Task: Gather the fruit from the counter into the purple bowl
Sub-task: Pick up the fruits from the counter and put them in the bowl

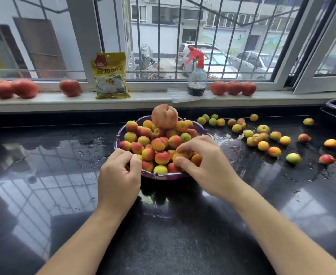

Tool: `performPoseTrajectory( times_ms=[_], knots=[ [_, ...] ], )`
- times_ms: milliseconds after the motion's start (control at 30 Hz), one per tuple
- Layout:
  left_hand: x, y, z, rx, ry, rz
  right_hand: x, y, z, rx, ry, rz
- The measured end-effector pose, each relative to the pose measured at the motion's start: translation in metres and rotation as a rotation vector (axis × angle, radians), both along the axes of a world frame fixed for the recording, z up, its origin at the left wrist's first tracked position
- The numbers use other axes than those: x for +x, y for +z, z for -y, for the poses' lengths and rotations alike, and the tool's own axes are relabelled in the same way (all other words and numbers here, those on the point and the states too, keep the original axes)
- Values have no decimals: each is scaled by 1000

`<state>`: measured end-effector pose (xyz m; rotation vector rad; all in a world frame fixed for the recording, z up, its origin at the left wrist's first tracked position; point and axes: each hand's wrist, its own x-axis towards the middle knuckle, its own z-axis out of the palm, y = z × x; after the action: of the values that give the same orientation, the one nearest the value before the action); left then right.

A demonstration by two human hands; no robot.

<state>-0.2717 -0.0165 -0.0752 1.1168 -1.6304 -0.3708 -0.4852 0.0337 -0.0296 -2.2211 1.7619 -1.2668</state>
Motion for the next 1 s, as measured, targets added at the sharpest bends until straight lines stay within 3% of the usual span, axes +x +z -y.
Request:
performPoseTrajectory(
  times_ms=[133, 267, 567, 767, 1000],
  knots=[
    [-1, 0, -1, -10, -8, -1, -18, 7, 1, -78, -77, 121],
    [1, 2, -4, -37, -51, 19, -57, 6, 6, -108, -464, 265],
    [-13, 5, -30, -62, -546, 82, -124, -30, 25, 189, -884, 175],
    [-10, 5, -26, -80, -465, 51, -145, -39, 29, 428, -1025, 124],
    [-10, 8, -28, -12, -392, -24, -152, -37, 24, 273, -1177, 112]
  ],
)
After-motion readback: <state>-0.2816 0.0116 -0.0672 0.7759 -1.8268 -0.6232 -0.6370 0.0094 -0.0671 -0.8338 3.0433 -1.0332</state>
